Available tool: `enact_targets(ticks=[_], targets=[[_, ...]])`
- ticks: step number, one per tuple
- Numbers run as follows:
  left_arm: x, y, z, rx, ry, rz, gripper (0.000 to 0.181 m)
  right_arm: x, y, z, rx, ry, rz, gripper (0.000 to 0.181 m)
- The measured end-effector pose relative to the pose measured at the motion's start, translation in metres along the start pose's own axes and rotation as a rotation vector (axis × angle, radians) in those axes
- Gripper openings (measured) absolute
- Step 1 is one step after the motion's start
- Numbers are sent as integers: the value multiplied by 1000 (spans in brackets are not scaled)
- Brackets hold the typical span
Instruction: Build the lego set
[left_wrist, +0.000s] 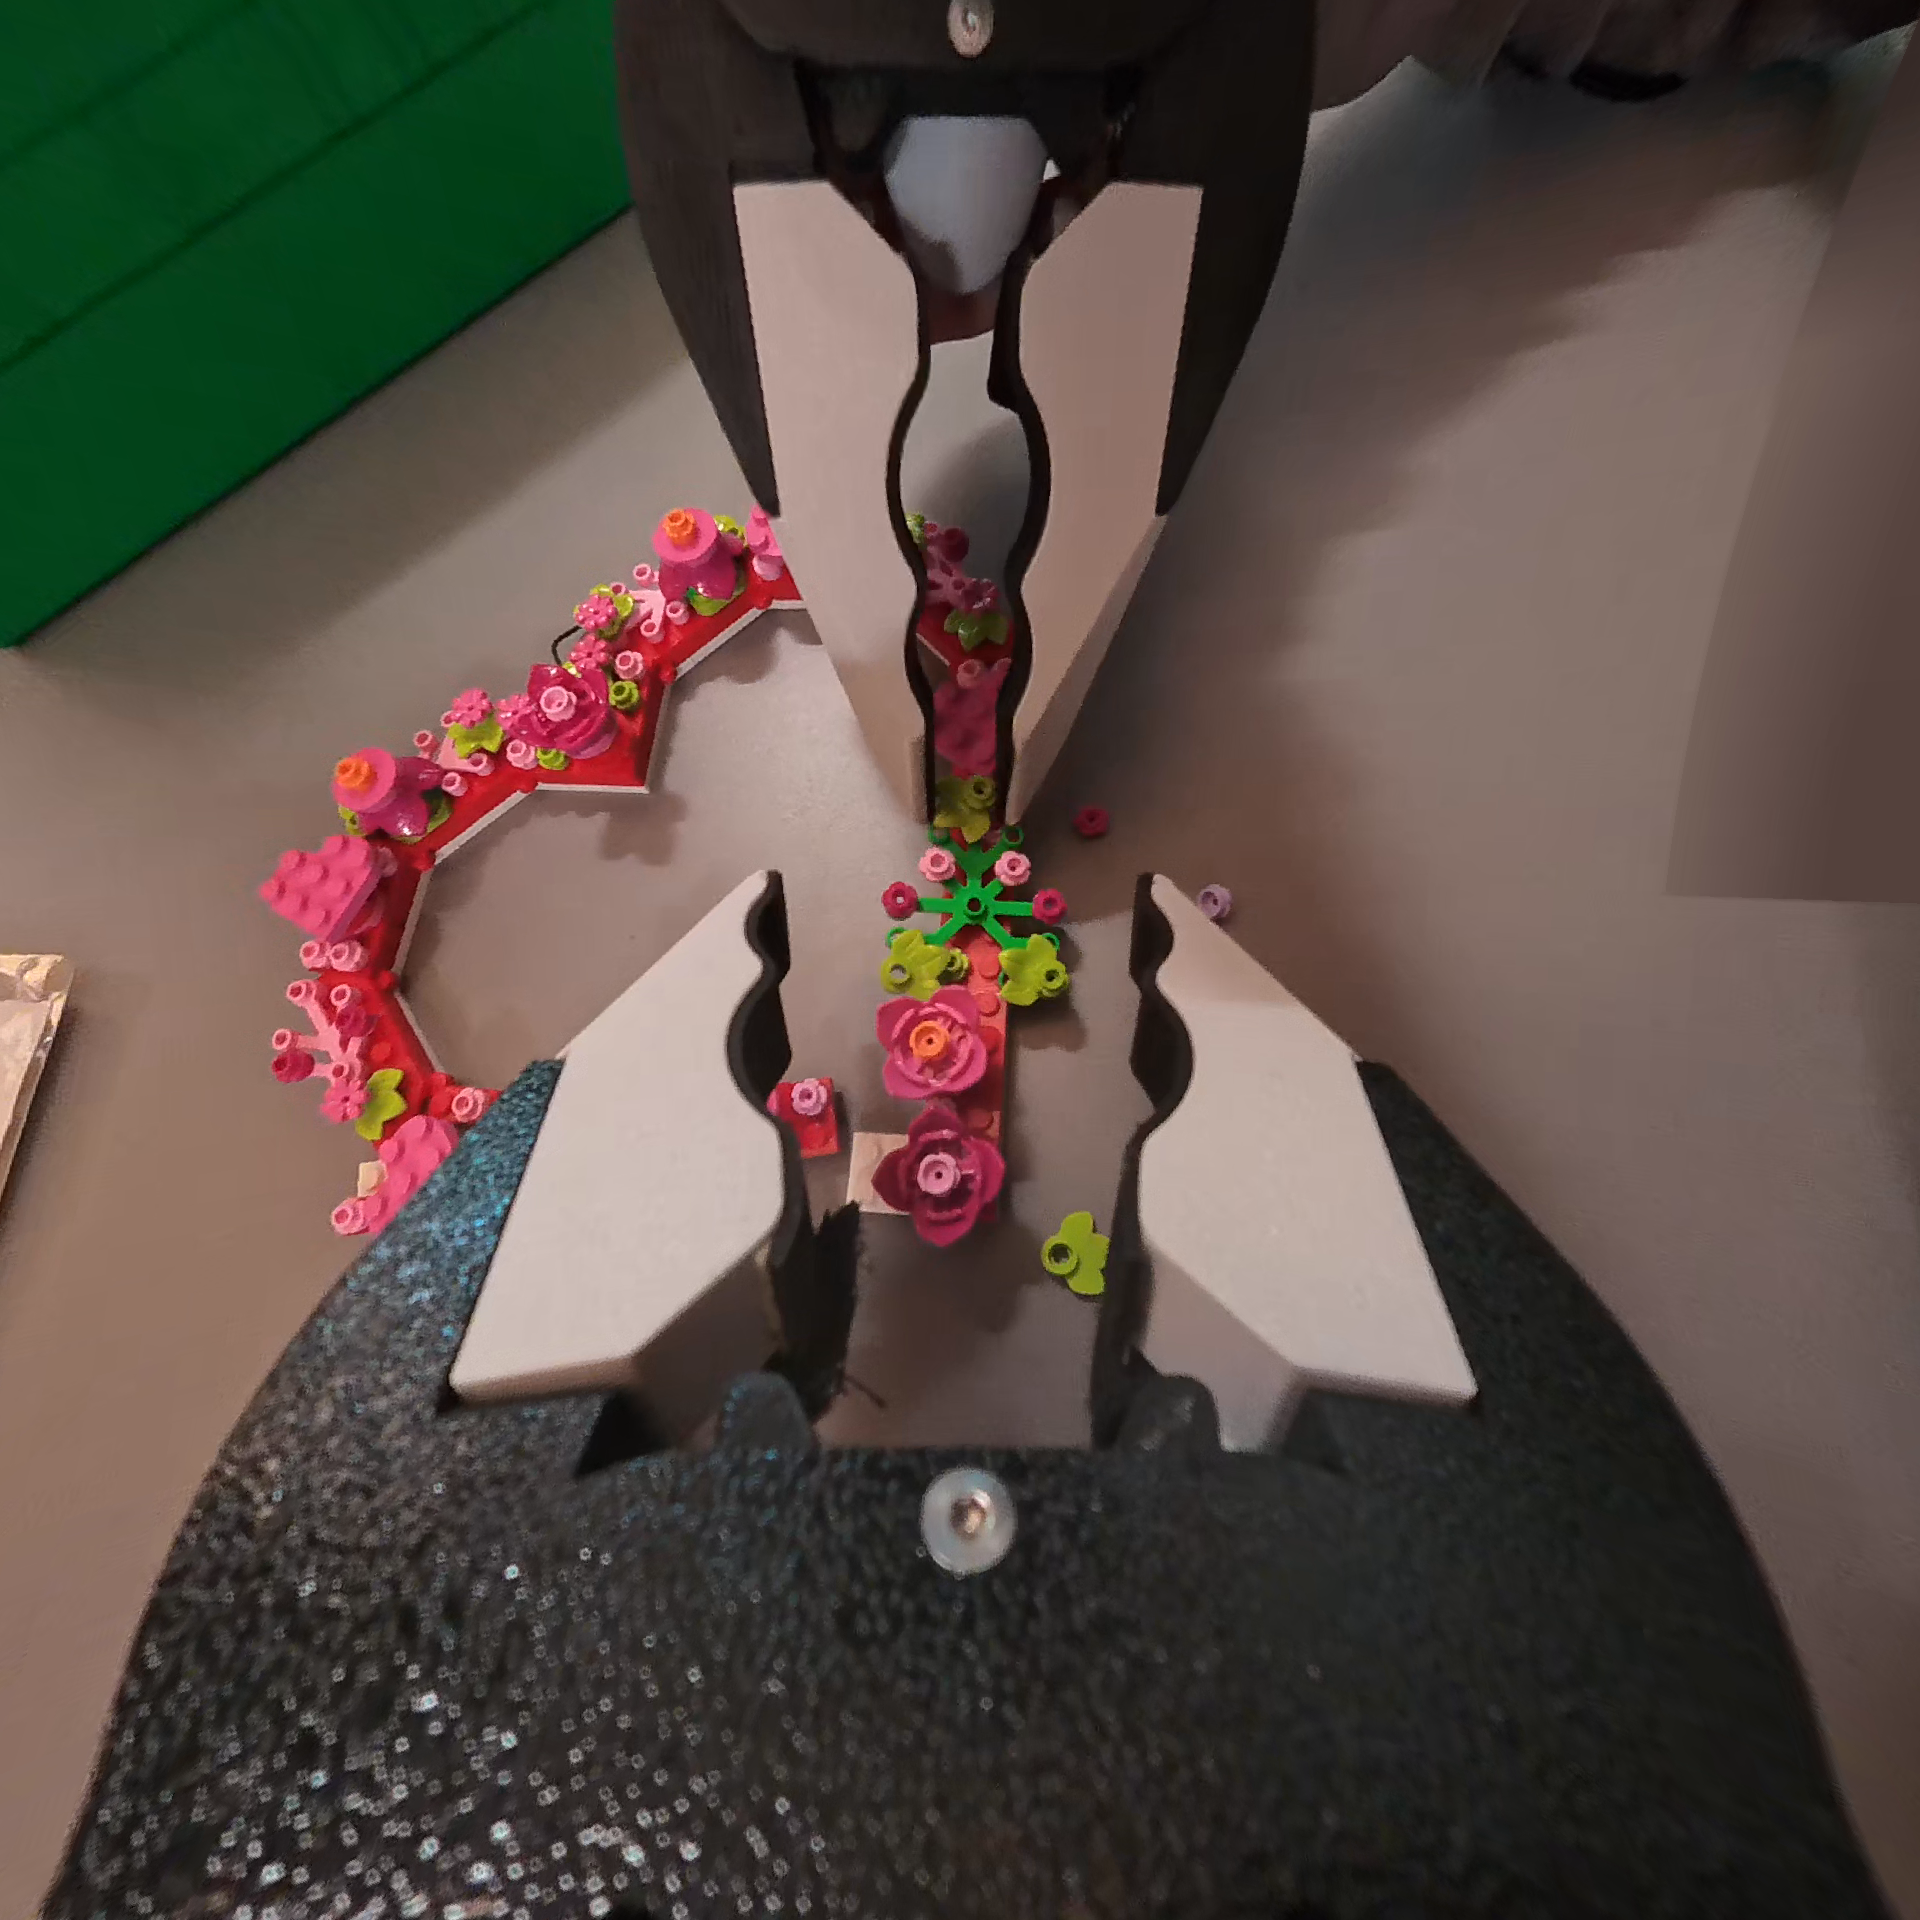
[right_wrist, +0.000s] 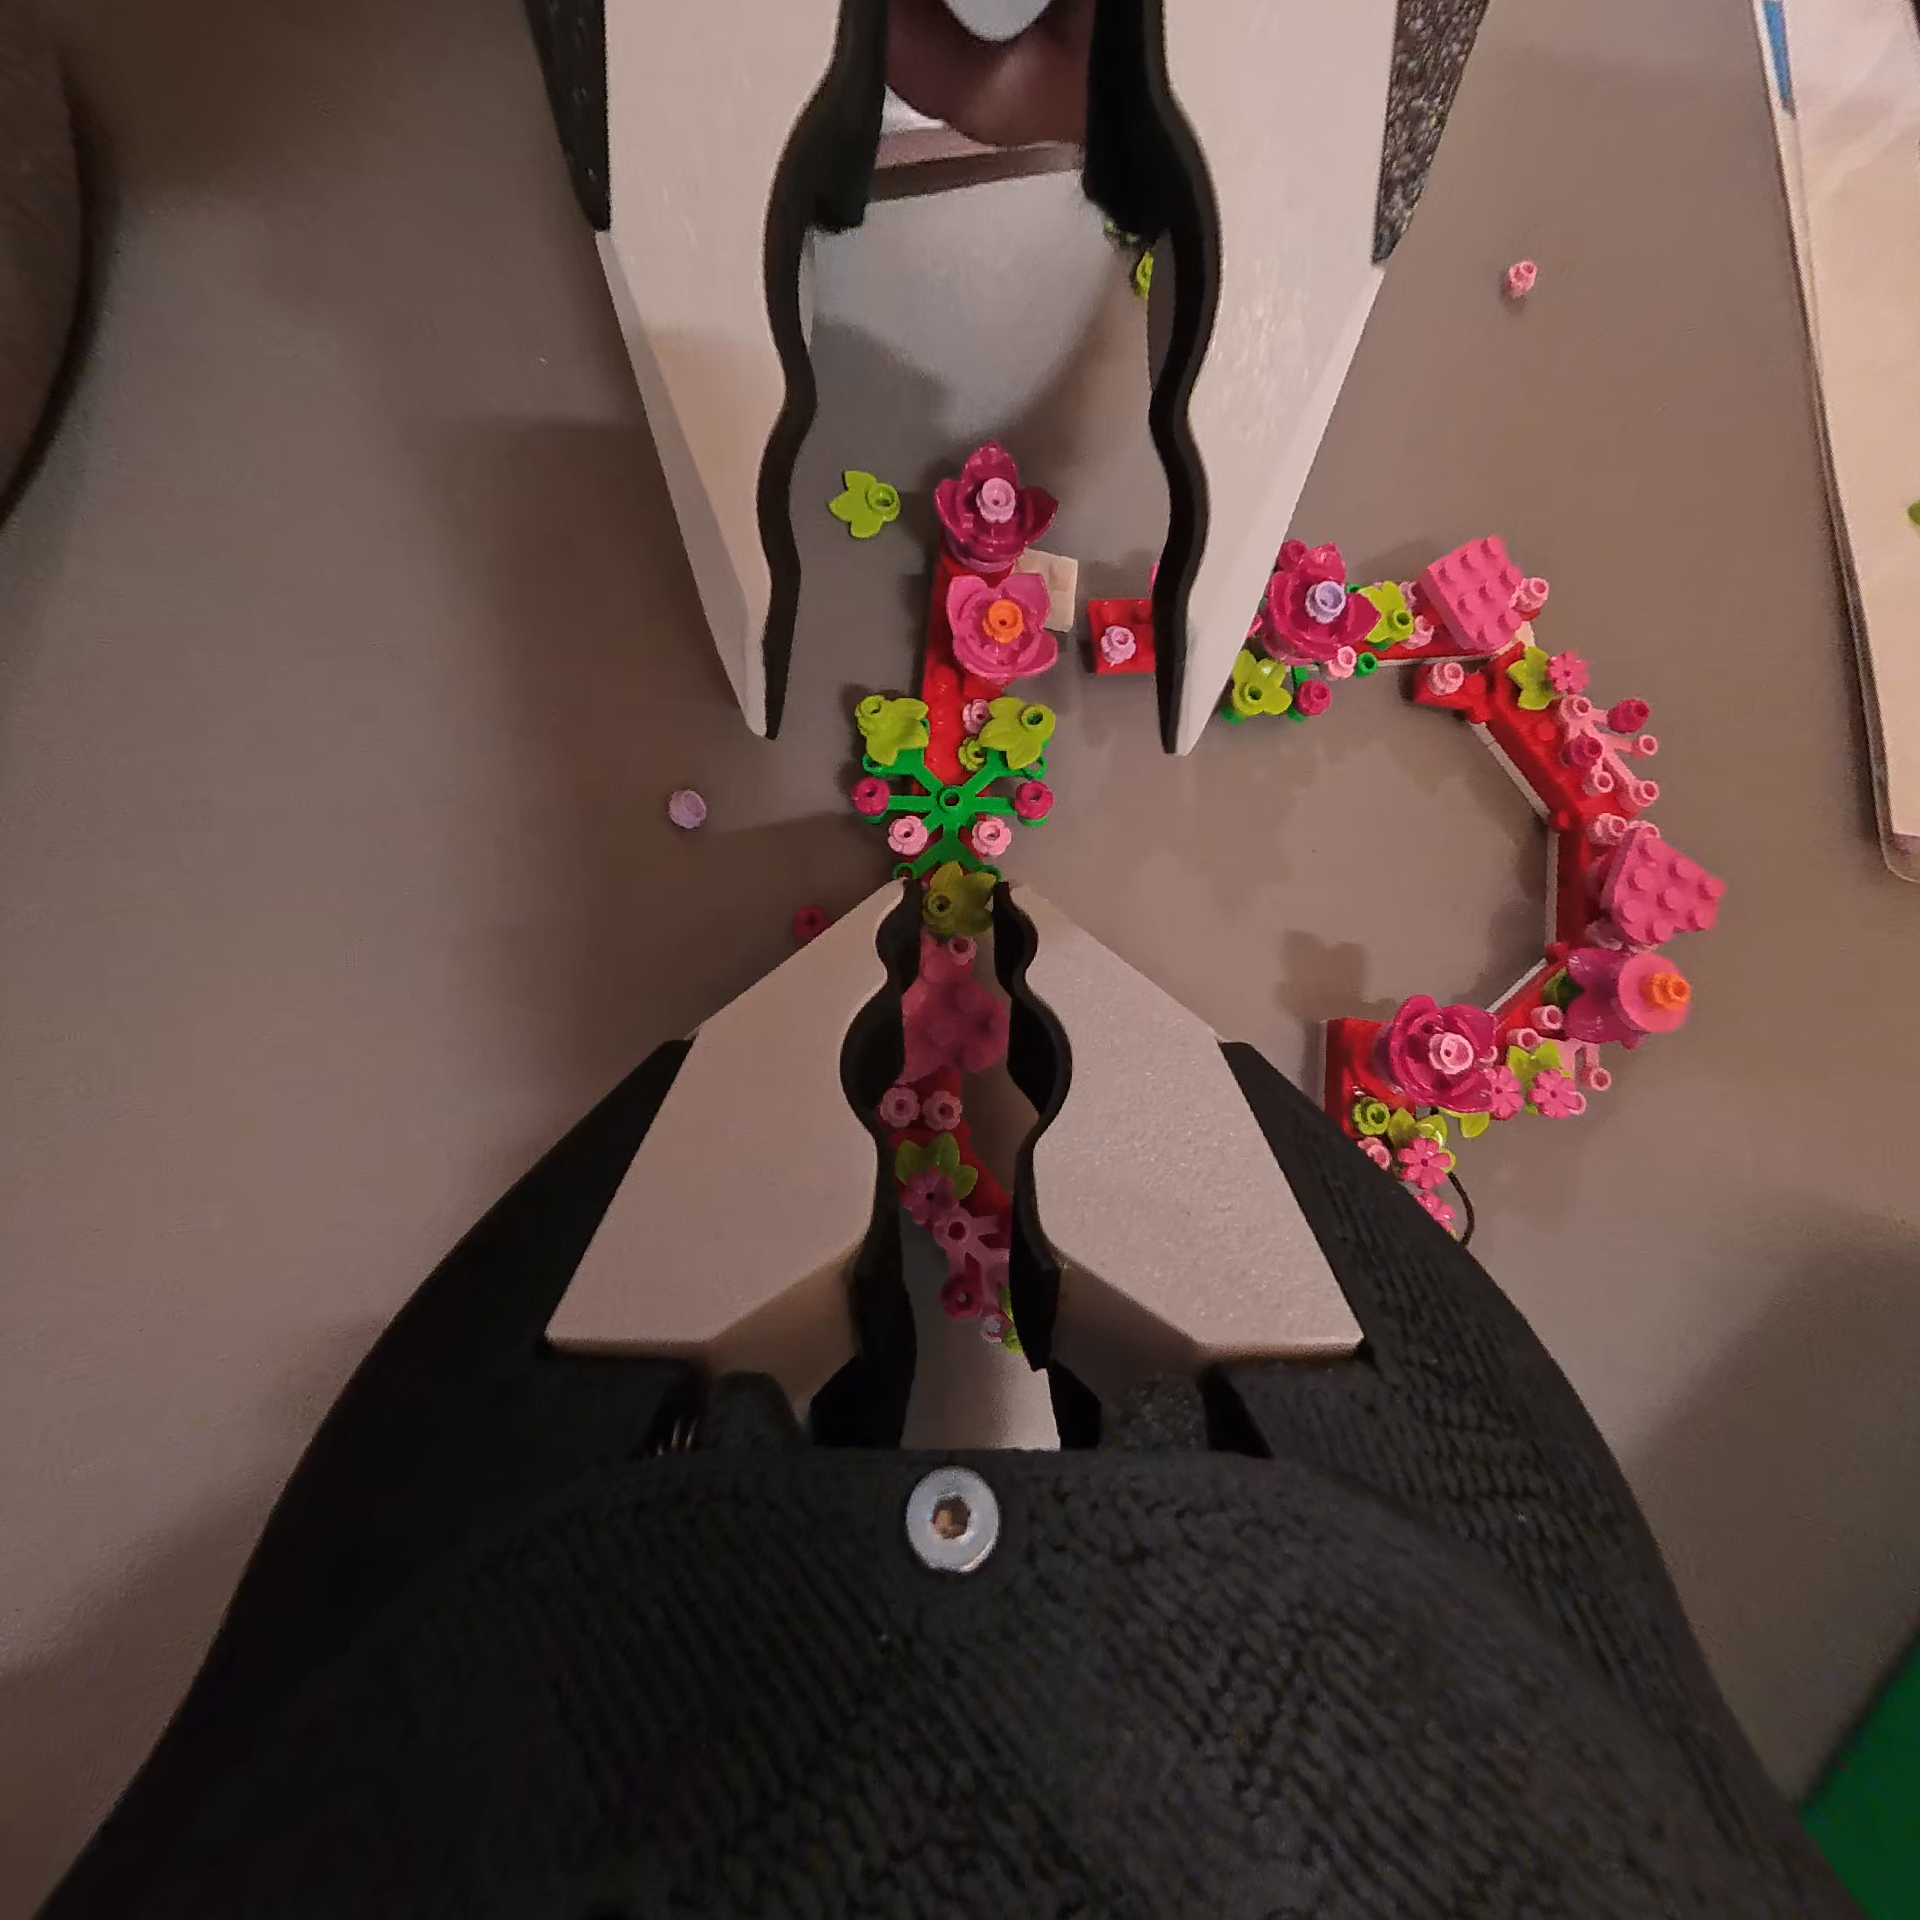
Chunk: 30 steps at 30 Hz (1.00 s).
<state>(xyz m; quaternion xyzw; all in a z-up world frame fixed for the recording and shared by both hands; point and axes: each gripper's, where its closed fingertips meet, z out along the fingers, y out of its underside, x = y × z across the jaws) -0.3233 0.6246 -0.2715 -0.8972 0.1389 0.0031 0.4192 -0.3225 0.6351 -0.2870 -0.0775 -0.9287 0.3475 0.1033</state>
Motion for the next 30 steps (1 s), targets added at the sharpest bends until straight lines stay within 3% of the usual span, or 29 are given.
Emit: enact_targets(ticks=[30], targets=[[-2, 11, 17, -111, 6, 47, 48, 1, -1, 2, 65, -44, 75, 12]])
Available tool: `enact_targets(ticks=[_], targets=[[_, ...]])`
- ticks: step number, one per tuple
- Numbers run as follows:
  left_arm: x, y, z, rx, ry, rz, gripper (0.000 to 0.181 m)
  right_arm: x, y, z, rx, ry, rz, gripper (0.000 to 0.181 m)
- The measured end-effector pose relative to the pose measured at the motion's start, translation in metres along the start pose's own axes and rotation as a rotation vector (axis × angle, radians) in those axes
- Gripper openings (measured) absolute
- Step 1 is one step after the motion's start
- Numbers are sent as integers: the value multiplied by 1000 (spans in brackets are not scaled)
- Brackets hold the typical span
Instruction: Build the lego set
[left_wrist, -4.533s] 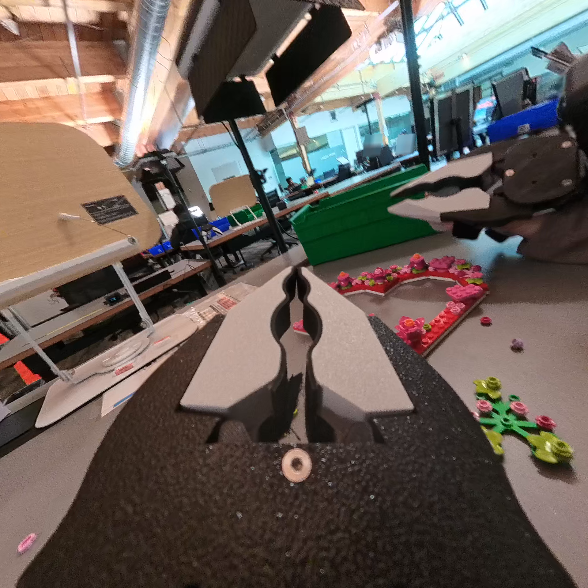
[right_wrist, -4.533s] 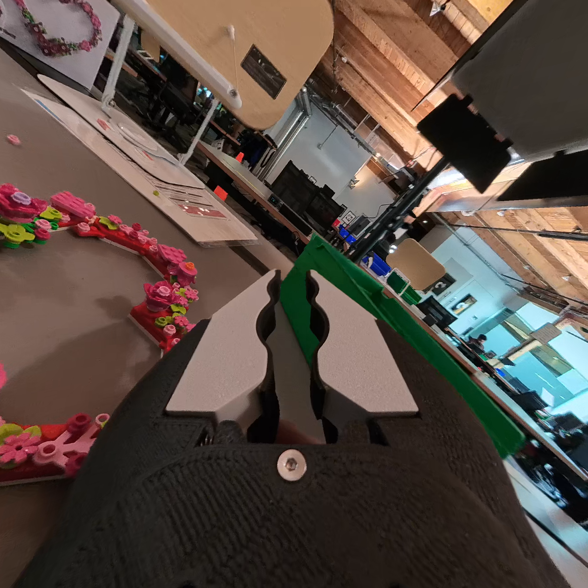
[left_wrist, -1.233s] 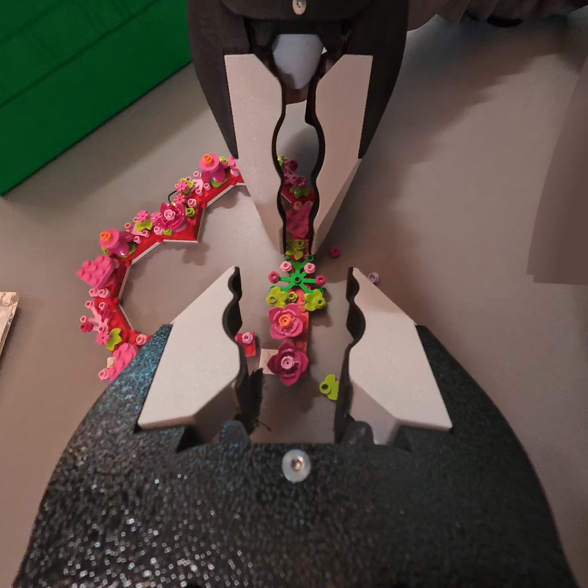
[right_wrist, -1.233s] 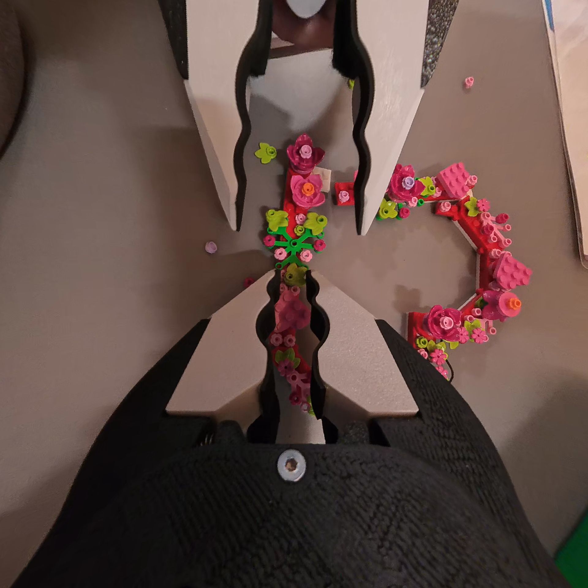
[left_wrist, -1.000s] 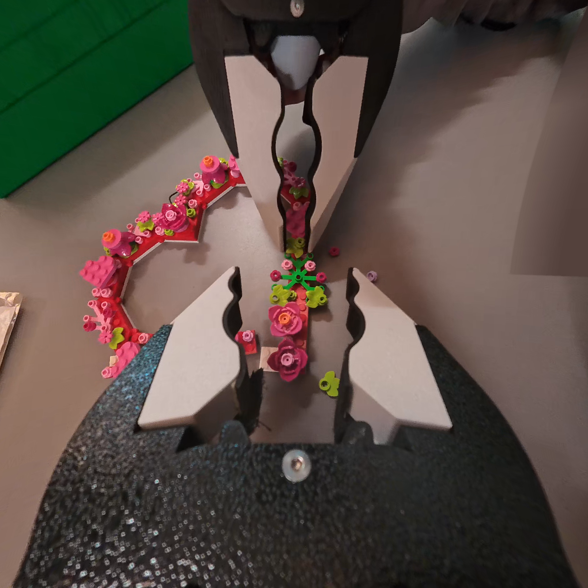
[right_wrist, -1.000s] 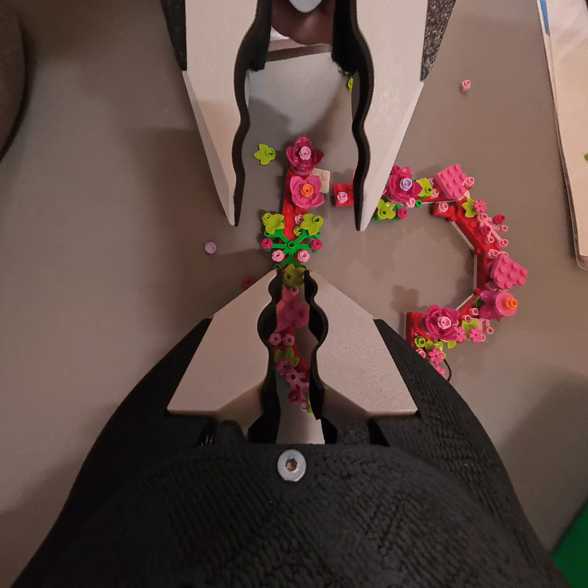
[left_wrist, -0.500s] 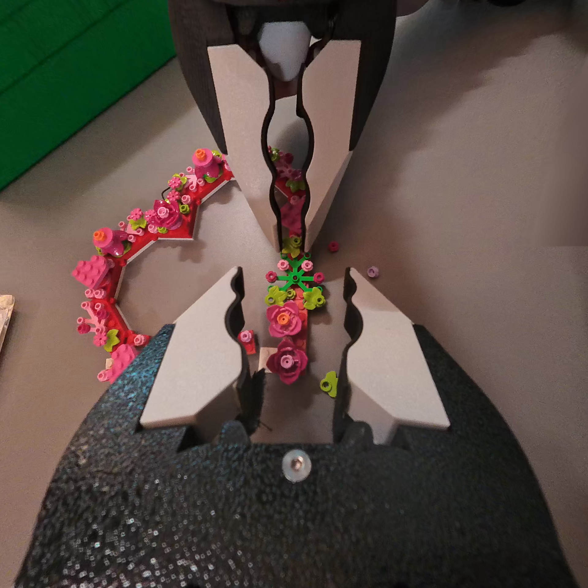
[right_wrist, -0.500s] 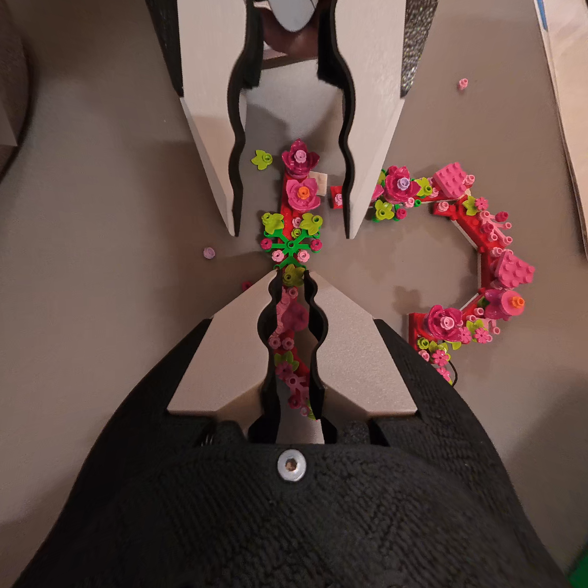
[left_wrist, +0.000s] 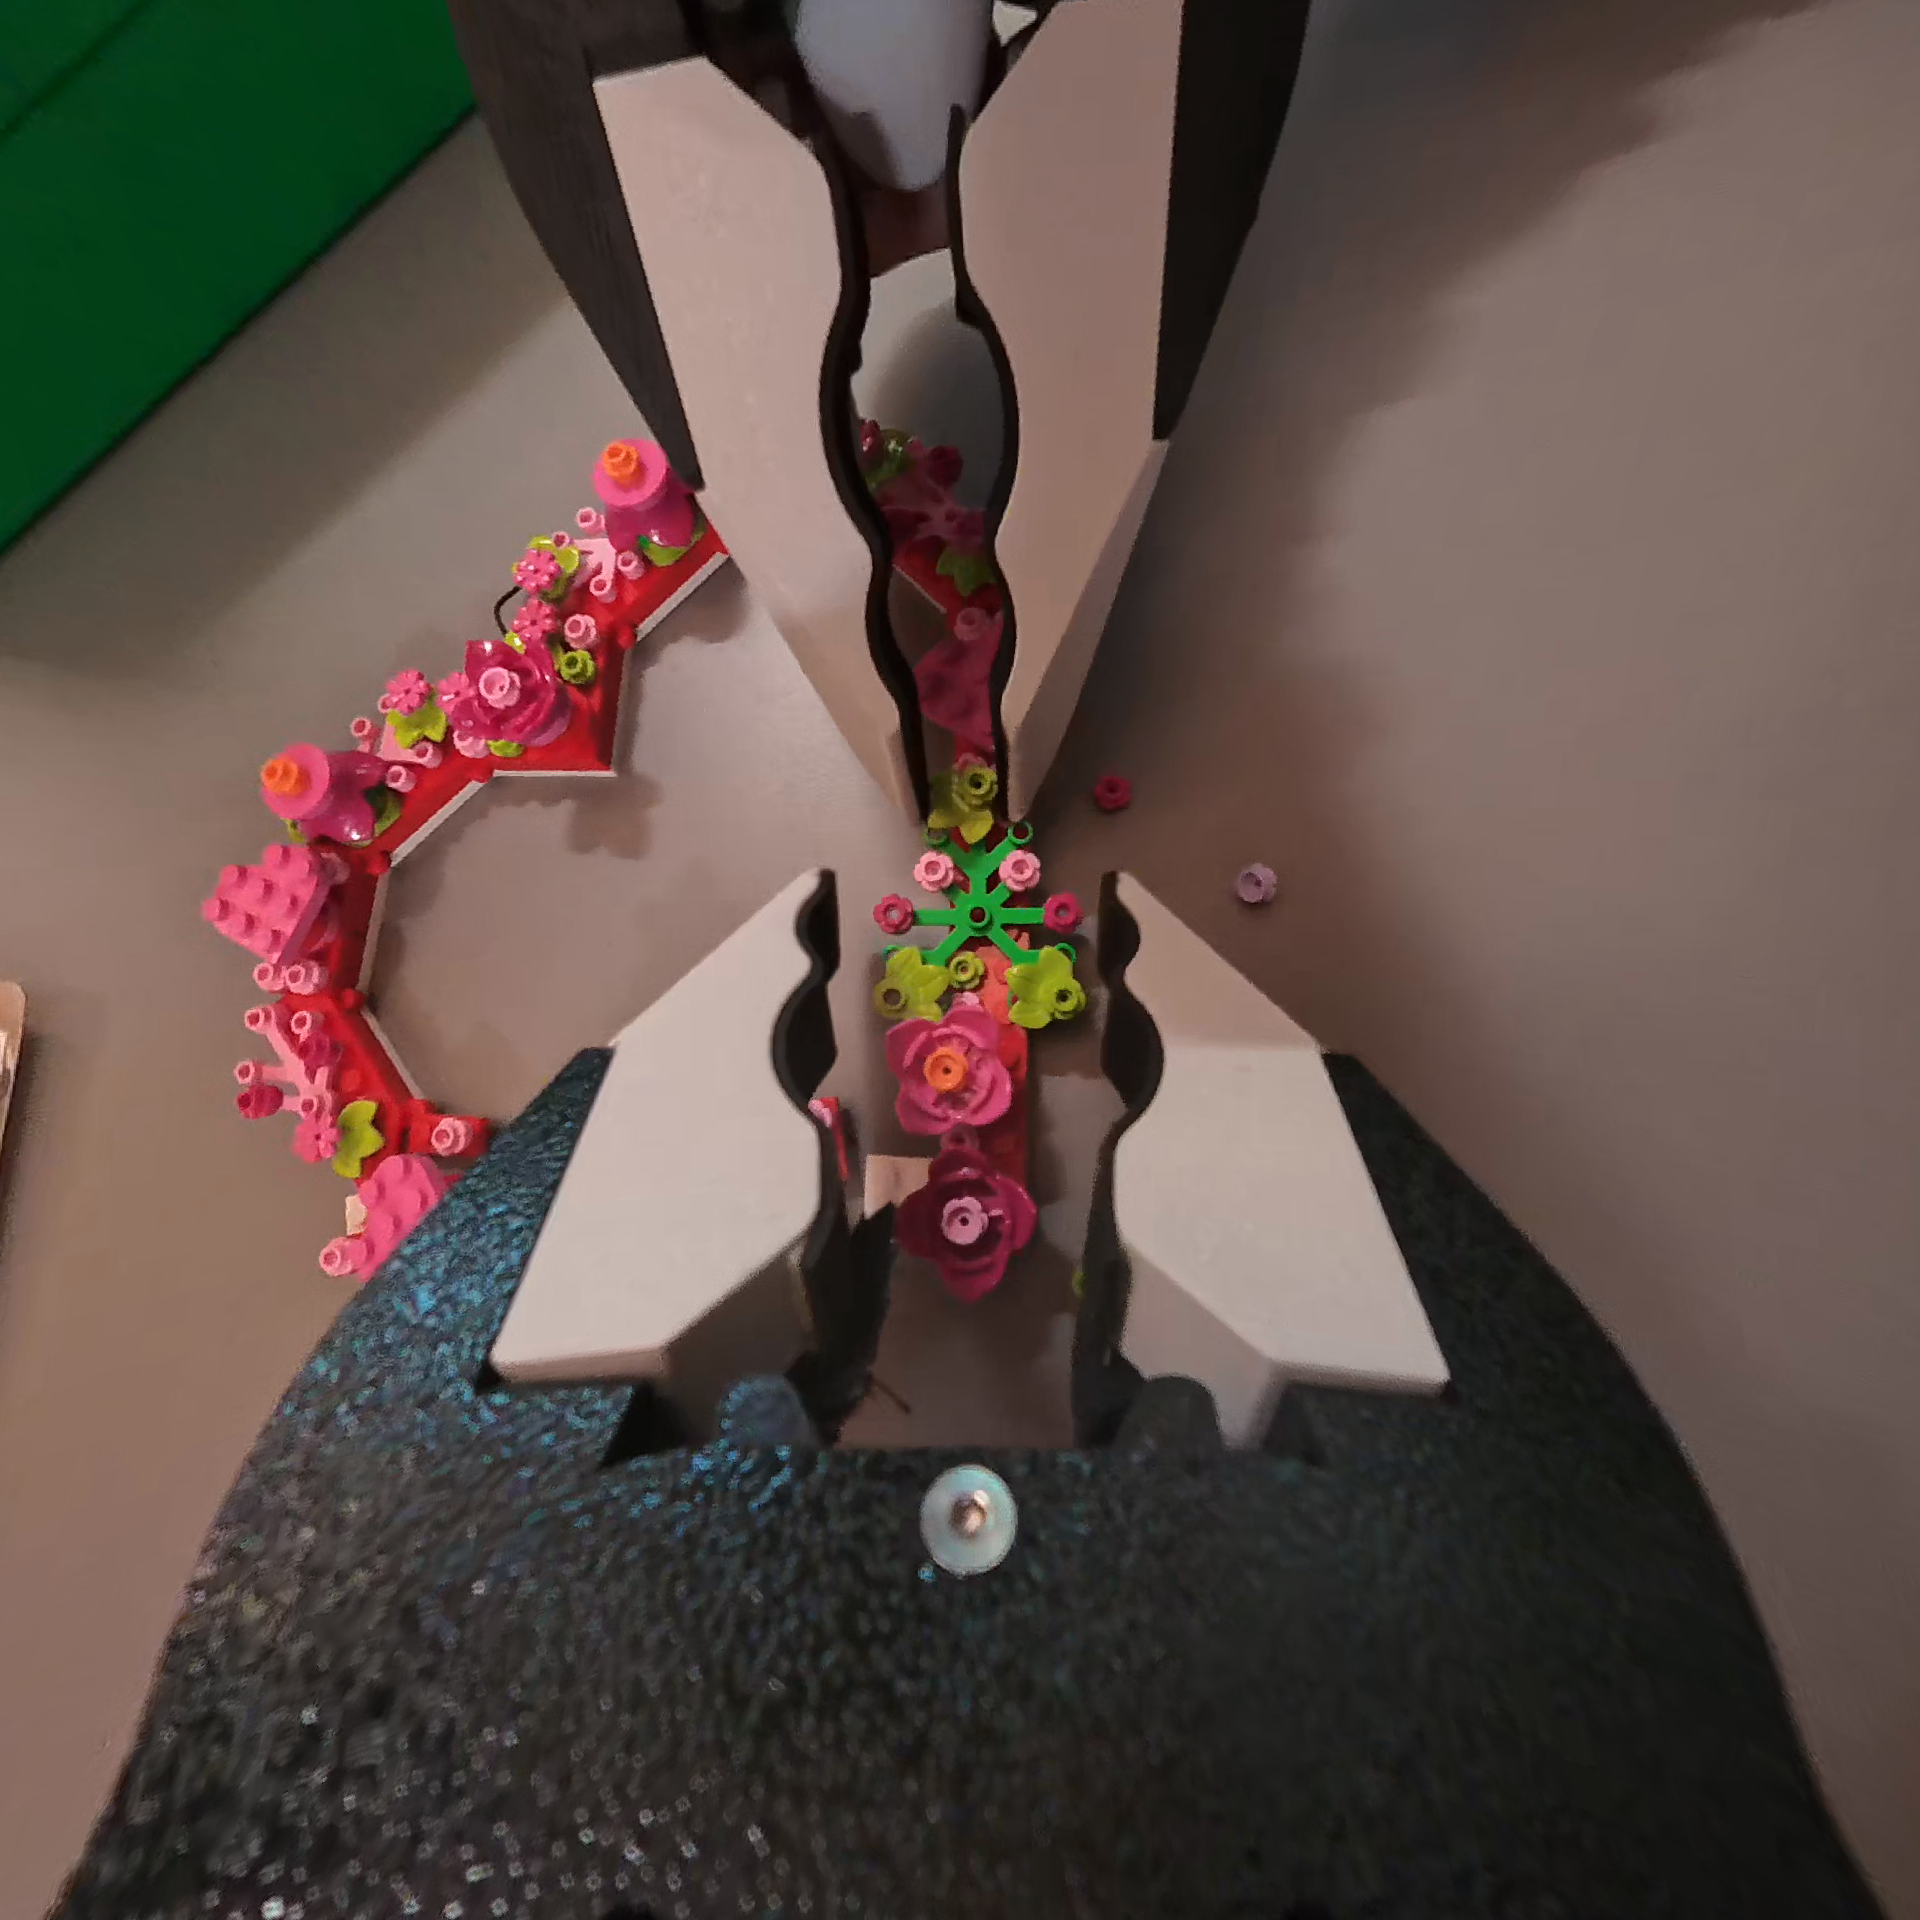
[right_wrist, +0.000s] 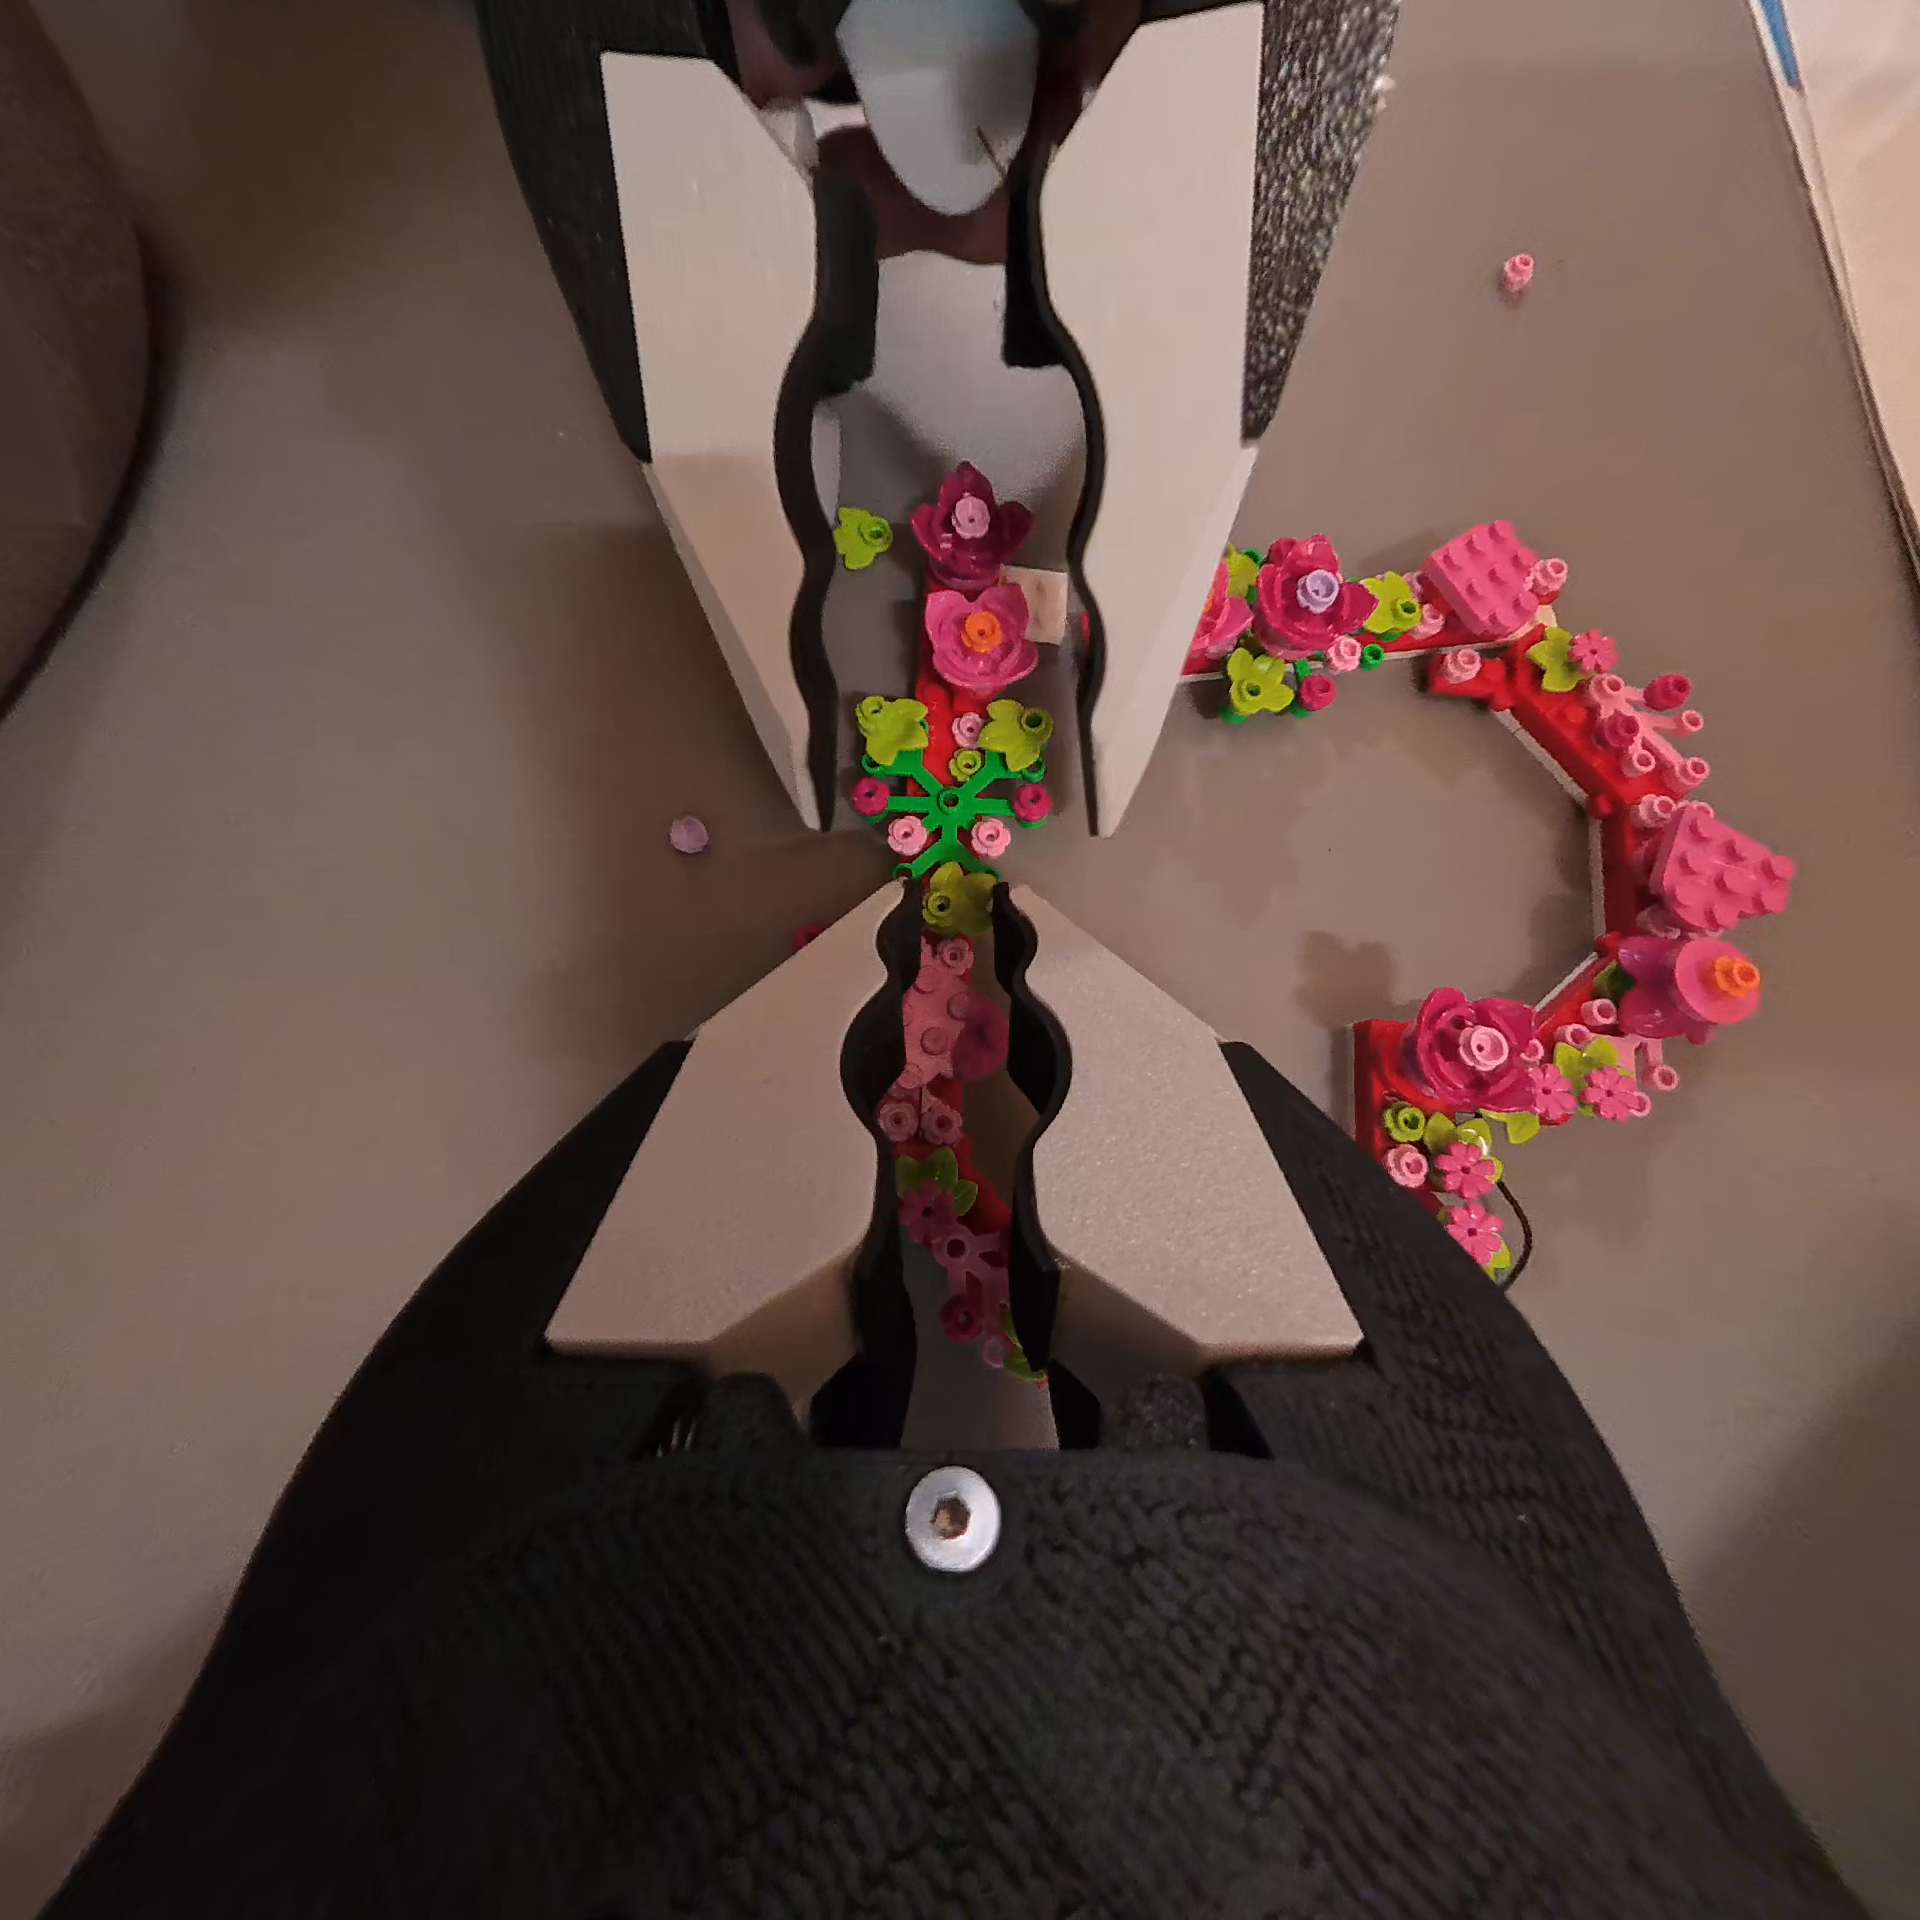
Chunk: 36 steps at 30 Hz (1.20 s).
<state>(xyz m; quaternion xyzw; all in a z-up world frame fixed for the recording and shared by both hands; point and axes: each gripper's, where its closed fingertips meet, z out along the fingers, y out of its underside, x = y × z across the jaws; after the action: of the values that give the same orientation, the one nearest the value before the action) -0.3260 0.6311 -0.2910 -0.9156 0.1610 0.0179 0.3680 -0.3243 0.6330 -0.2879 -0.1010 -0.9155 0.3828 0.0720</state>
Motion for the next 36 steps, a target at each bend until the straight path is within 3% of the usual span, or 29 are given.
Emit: enact_targets(ticks=[11, 21, 26, 31, 36], targets=[[3, 9, 7, -106, 70, 24, 40, 0, 1, 0, 10, -15, 19, 12], [3, 8, 6, -112, 29, 66, 40, -1, 0, 0, 16, -3, -12, 12], [8, 0, -1, -41, 18, 34, 53, -1, 0, 0, 17, -2, 0, 12], [10, -12, -14, 72, -53, 2, 55, -1, 0, 1, 20, 0, 4, 12], [7, -4, -30, 100, -100, -69, 56, -1, -1, 1, 21, 1, -5, 12]])
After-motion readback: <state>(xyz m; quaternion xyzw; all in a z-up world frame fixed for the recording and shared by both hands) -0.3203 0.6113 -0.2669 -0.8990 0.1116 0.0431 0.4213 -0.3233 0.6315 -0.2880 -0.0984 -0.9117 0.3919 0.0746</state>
